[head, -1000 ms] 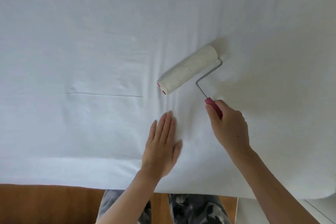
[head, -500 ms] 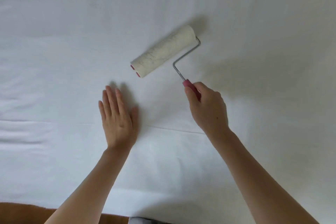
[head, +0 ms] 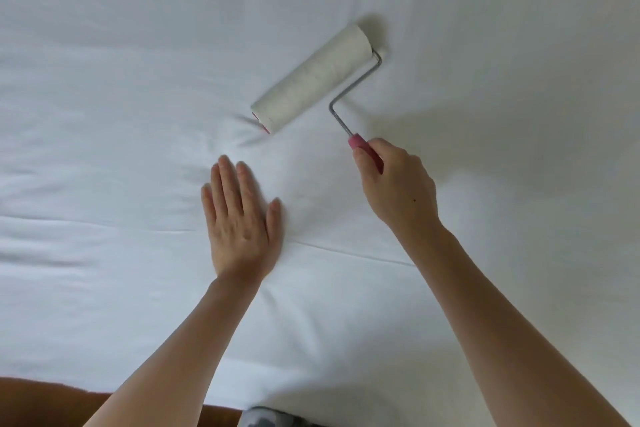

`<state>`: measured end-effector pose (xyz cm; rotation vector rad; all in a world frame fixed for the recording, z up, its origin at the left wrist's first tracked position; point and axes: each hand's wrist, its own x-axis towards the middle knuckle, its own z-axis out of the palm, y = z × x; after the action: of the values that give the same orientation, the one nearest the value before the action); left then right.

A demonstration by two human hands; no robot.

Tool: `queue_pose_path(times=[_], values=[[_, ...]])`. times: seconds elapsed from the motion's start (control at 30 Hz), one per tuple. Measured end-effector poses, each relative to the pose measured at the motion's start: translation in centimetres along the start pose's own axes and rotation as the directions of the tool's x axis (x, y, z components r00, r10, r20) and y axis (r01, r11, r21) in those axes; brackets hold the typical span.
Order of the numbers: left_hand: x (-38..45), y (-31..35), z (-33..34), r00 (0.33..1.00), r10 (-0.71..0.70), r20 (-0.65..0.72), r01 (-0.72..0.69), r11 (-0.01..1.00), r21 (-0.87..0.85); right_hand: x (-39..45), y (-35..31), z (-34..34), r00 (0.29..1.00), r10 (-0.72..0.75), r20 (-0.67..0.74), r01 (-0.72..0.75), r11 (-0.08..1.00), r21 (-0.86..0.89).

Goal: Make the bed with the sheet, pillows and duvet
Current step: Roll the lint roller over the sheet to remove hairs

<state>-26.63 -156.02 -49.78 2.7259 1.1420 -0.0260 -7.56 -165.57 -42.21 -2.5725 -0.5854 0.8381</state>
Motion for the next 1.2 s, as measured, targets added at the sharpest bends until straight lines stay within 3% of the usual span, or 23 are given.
queue_pose_path(times=[0.17, 0.33, 0.5, 0.7, 1.0, 1.2], values=[[-0.6, 0.4, -0.2, 1.0, -0.006, -0.001, 0.006, 1.0, 0.012, -5.9, 5.5, -1.1, 0.993, 0.101, 0.061, -0.099, 0.995, -0.032], [-6.7, 5.4, 0.3, 0.996, 0.055, 0.071, -0.053, 0.998, -0.03, -11.9, 11.4, -2.8, 0.976, 0.184, 0.118, -0.176, 0.981, -0.076], [-13.7, 10.4, 1.1, 0.993, 0.064, 0.102, -0.061, 0.997, -0.04, -19.3, 18.9, -4.0, 0.965, 0.229, 0.127, -0.218, 0.972, -0.092], [-16.1, 12.3, 1.2, 0.991, 0.049, 0.128, -0.045, 0.998, -0.035, -25.1, 24.8, -5.2, 0.962, 0.248, 0.11, -0.23, 0.961, -0.151], [-15.3, 11.0, 0.4, 0.996, 0.079, 0.047, -0.072, 0.989, -0.13, -24.5, 22.4, -4.6, 0.982, 0.188, 0.013, -0.187, 0.982, -0.031], [-6.7, 6.2, -1.1, 0.999, 0.005, -0.034, -0.009, 0.994, -0.111, -18.1, 14.5, -3.4, 0.991, 0.13, -0.011, -0.13, 0.991, 0.031]])
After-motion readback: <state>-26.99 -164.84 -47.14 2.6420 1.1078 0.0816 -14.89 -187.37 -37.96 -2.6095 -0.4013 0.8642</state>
